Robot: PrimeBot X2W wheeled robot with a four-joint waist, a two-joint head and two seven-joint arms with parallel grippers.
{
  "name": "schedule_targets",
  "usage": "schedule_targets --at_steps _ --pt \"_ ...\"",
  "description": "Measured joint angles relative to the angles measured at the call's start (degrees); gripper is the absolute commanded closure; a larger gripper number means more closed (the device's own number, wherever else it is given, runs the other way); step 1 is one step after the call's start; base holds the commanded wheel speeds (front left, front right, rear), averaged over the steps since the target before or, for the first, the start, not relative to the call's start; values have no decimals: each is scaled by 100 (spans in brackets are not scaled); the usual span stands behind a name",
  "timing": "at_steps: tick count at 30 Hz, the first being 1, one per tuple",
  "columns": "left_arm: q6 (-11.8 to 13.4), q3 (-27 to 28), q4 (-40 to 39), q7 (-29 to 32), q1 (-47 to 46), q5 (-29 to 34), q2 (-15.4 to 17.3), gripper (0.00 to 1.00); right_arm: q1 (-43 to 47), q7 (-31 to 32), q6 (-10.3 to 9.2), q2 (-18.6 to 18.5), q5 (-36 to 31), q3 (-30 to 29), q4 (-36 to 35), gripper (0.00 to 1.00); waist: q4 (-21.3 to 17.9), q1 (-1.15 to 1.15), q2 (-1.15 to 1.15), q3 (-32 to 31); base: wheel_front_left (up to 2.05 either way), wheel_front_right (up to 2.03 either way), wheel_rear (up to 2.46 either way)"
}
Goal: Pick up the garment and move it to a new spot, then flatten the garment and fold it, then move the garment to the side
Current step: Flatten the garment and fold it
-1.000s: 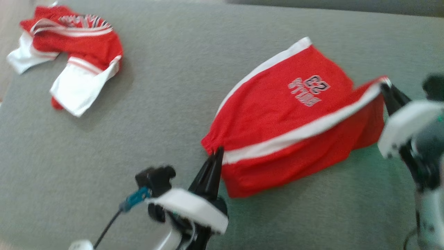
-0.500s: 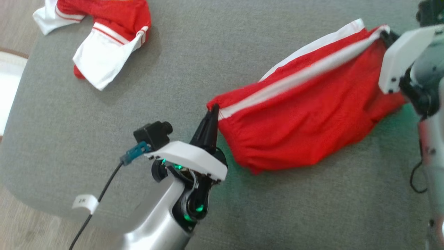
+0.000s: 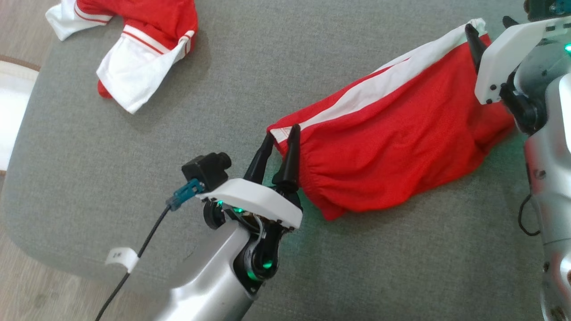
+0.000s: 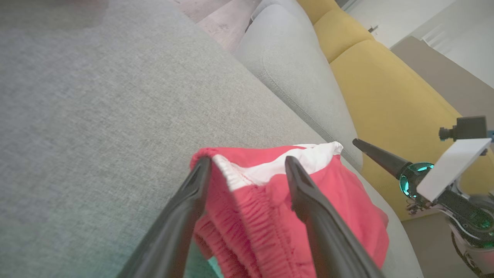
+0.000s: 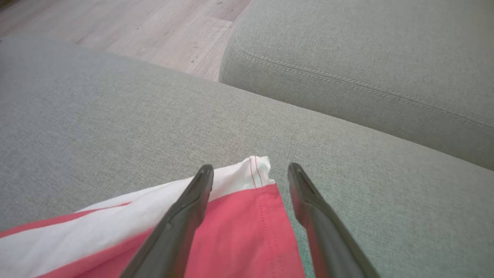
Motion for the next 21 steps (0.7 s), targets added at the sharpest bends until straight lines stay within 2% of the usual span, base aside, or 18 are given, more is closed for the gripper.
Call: schedule_targets --at_steps 4,8,17,21 --pt "9 -107 -34 -62 4 237 82 0 -1 -169 0 -15 162 77 126 0 -23 -1 0 -132 0 0 0" --pt "151 -223 -256 -75 180 398 392 0 6 -261 0 -80 347 207 189 0 -48 -1 0 -306 0 0 0" --pt "671 -181 -1011 -241 983 659 1163 0 397 56 0 -611 675 305 441 0 96 -1 0 -618 0 0 0" --pt "917 58 -1347 -315 1196 744 1440 0 685 345 0 -759 837 270 542 0 237 -2 0 -612 0 0 0"
